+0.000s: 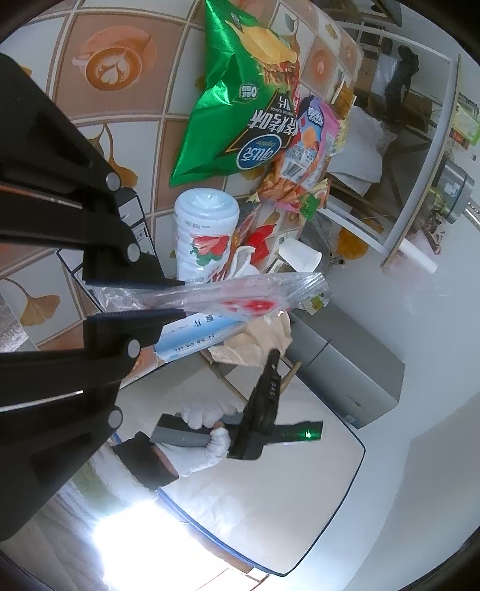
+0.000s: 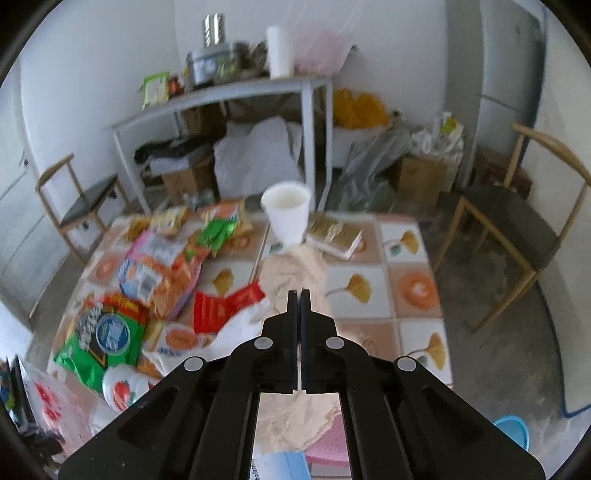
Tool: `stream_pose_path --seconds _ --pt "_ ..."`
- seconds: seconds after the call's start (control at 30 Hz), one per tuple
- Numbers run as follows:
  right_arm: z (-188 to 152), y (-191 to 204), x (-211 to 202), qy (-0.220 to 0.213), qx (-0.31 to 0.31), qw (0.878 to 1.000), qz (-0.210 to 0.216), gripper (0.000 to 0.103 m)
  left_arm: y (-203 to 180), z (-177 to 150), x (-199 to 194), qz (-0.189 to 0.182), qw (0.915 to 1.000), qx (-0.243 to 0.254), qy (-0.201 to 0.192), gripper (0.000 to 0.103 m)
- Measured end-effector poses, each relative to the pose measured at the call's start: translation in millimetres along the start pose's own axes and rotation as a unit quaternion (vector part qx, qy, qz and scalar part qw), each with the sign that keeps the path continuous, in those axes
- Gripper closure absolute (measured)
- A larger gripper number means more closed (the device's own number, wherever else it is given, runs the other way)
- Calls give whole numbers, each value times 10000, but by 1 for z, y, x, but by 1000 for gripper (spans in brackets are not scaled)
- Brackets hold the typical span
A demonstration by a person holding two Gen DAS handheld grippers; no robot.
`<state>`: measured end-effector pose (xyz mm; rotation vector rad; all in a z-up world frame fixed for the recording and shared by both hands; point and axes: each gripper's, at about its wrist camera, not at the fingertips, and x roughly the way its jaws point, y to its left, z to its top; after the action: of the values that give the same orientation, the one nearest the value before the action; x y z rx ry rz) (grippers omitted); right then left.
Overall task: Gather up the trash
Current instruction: 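Carry the plastic bag and napkin in both grippers over the blue wastebasket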
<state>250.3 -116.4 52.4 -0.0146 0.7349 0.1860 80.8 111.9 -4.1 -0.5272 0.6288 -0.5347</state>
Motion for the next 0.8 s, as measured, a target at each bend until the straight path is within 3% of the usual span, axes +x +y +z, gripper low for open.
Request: stream_pose_path --seconds 0.23,0.43,0.8 --pt "19 -23 -53 -758 360 9963 -171 103 -4 3 -8 4 9999 26 -130 94" --pt "17 -39 -95 -1174 514 9912 -326 103 -16 8 -7 -48 9997 131 -181 94" --pt "-34 -93 -164 -1529 935 9809 -758 103 -73 12 30 -329 9971 672 98 94"
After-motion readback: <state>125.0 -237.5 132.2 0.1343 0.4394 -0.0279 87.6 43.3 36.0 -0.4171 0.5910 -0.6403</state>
